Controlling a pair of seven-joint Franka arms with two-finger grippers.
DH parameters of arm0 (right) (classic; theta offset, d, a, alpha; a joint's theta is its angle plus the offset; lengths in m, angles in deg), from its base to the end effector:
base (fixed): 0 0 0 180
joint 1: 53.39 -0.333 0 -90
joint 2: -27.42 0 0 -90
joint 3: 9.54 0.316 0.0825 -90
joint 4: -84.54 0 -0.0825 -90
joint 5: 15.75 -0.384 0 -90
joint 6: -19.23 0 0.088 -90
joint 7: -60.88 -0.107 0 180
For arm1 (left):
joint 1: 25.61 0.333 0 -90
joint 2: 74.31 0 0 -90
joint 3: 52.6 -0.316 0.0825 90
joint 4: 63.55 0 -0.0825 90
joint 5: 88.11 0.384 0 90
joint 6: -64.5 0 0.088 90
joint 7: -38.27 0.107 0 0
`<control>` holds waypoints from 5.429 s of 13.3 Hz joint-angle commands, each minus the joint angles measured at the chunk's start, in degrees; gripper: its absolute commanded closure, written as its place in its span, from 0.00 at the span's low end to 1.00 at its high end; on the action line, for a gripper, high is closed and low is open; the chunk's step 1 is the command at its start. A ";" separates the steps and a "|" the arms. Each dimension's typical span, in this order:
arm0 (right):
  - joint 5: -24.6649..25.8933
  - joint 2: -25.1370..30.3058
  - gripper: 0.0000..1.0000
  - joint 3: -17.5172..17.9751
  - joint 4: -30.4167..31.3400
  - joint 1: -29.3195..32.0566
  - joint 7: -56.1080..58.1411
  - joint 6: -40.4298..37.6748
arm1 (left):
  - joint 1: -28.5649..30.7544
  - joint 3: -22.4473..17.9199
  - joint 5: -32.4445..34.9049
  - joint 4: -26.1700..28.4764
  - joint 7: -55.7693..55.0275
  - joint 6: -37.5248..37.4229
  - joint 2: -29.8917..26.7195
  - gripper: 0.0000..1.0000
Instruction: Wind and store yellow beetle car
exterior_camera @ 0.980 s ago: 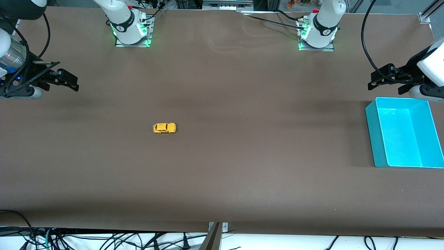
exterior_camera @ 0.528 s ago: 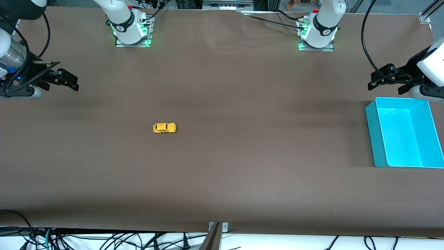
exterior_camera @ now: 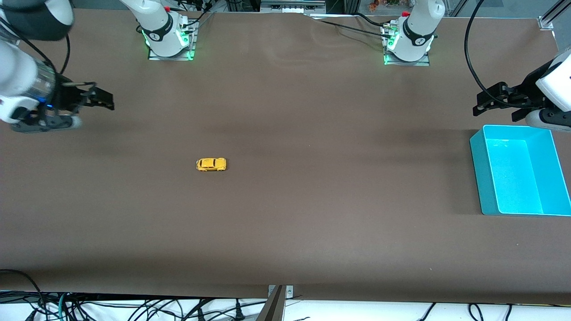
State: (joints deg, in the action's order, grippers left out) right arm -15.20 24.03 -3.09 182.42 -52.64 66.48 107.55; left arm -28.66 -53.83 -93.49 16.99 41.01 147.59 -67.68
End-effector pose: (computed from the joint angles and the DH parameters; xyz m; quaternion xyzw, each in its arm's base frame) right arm 0.5530 0.0527 0.5256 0.9887 0.0985 -0.1126 0.0016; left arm 0.5774 -0.0301 0.6262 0.9974 -0.0437 -0.0352 0.0458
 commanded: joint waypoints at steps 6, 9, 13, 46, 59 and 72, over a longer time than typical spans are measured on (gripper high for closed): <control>0.16 -0.13 0.00 11.12 13.99 -0.48 24.23 20.36 | 0.32 0.00 0.63 -2.05 -0.28 -0.48 2.25 0.00; 0.16 -1.35 0.00 12.01 22.51 -0.48 35.93 34.94 | 1.02 0.00 0.54 -2.05 -0.19 -0.48 2.60 0.00; 0.16 -9.25 0.00 12.09 24.47 -0.48 54.56 47.80 | 1.11 0.00 0.54 -1.96 -0.19 -0.48 2.69 0.00; 6.40 -27.55 0.90 10.26 23.42 -3.03 63.57 65.42 | 3.14 4.22 9.59 12.70 50.83 7.94 3.39 0.00; 6.49 -27.55 0.90 -4.15 25.17 -2.68 78.24 58.73 | 5.07 4.39 8.80 22.72 69.48 19.37 3.04 0.00; 6.57 -21.50 0.00 -7.24 25.44 -2.59 80.71 52.76 | 5.86 4.39 6.25 33.36 84.10 32.12 2.78 0.00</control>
State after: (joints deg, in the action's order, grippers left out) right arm -9.77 0.77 -10.40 207.07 -55.61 146.83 163.29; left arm -23.86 -50.17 -85.99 47.80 122.64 177.97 -63.25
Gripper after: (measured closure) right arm 0.344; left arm 0.000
